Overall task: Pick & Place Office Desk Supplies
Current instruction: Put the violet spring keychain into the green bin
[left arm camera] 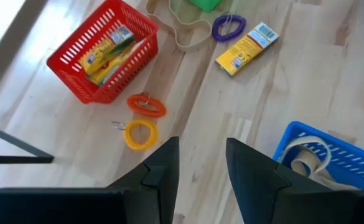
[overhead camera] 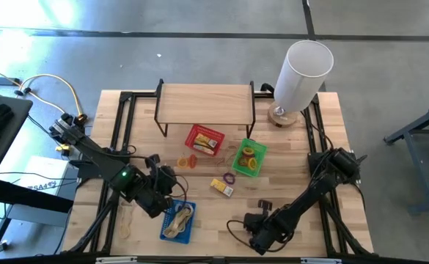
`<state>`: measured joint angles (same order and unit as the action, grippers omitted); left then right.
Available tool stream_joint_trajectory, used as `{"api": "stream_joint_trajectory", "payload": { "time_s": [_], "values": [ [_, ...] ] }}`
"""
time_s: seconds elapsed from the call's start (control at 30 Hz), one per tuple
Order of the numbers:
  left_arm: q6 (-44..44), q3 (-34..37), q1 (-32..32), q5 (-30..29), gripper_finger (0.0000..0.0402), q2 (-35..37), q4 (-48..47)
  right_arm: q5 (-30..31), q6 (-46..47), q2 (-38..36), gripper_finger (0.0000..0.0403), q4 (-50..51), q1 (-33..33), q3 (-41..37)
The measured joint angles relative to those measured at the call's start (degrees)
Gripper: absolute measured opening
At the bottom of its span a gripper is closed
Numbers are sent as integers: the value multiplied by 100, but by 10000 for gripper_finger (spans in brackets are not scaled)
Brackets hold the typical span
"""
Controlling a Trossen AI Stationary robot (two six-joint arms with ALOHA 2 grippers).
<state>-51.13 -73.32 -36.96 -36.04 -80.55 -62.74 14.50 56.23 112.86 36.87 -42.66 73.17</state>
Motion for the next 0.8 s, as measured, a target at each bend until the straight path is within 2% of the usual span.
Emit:
{"api": "stream_joint_trajectory", "payload": {
  "time_s": [0.1, 0.43, 0.67, 0.8],
  "values": [
    [-167, 0, -76, -1, 124, 0, 4, 125, -43, -239, 5, 150, 24, 70],
    [-271, 0, -293, 228, 124, -2, 22, 1019, -316, -878, 4, 1770, 186, 801],
    [-433, 0, -523, 49, 124, -27, 22, 1469, -1161, -1211, 4, 2581, 997, 959],
    [-471, 0, -663, 107, 124, -33, 63, 1466, -1070, -1421, 4, 2959, 1794, 963]
  ]
}}
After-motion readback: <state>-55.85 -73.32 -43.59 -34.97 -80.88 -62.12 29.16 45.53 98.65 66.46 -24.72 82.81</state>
